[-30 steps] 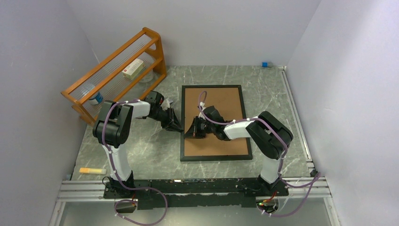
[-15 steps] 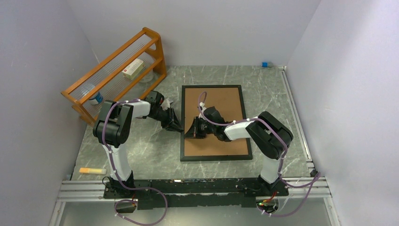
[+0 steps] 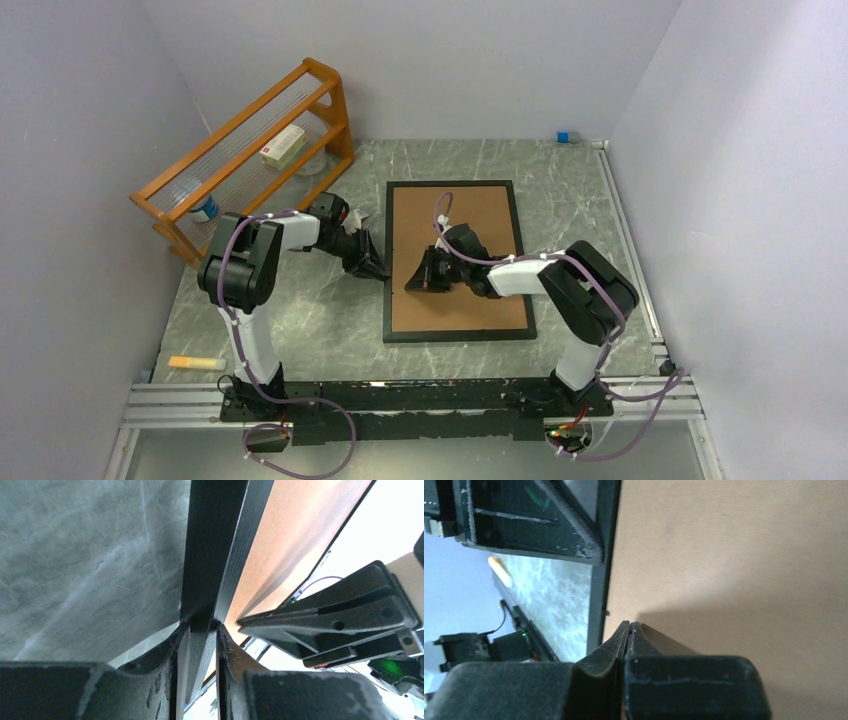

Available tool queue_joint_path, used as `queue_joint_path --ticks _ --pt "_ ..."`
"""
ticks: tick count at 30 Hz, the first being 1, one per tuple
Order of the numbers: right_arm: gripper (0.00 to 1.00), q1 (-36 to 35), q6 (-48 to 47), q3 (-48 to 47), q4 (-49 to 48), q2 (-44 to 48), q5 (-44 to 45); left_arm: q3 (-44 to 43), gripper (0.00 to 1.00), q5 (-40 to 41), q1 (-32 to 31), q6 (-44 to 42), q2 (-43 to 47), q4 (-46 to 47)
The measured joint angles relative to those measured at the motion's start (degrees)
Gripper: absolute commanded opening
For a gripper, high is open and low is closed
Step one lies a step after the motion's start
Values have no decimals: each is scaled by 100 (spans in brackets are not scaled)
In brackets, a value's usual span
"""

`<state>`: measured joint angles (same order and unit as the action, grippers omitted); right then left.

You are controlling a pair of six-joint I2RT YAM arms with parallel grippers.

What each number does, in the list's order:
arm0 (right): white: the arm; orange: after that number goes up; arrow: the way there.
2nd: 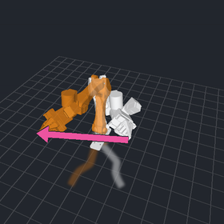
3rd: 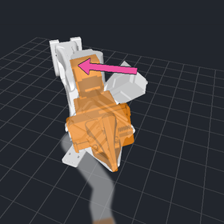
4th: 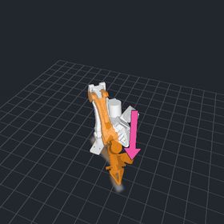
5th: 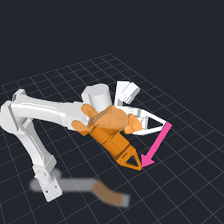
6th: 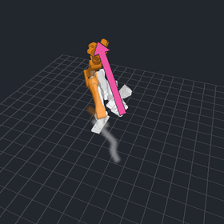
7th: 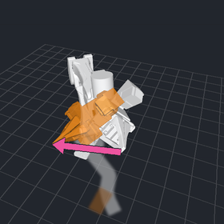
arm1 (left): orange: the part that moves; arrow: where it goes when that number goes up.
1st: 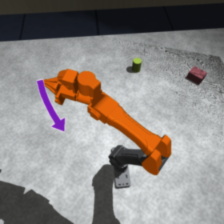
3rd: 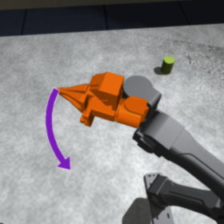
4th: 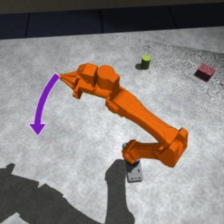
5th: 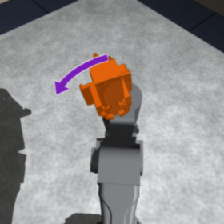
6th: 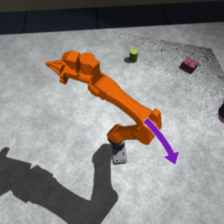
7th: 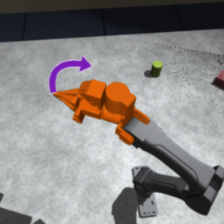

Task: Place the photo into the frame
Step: Install the photo frame at the center of the board.

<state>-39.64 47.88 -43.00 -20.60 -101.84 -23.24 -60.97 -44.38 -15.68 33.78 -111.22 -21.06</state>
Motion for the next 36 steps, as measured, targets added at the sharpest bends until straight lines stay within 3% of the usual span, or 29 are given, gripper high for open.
queue_joint_path --ticks 6,9,13,15,18,24,36 --pt "0 229 -481 -476 1473 404 595 -31 36 9 -4 -11 13 -35" --pt "10 428 -616 -1198 2111 385 691 -59 47 166 -31 -24 37 -98" --pt "20 761 -629 -2304 2258 48 535 -232 60 330 -81 -33 39 -162" --pt "20 898 -632 -2900 2232 -315 431 -407 61 492 -109 -72 39 -103" --pt "19 1073 -621 -3639 2190 -966 205 -688 56 835 -87 -146 20 -15" --pt "0 1237 -328 -4415 1950 -2142 -326 -1408 41 1294 87 -122 -503 162" --pt "0 1259 271 -5713 1381 -3471 -951 -2234 21 516 256 -63 -1255 223"
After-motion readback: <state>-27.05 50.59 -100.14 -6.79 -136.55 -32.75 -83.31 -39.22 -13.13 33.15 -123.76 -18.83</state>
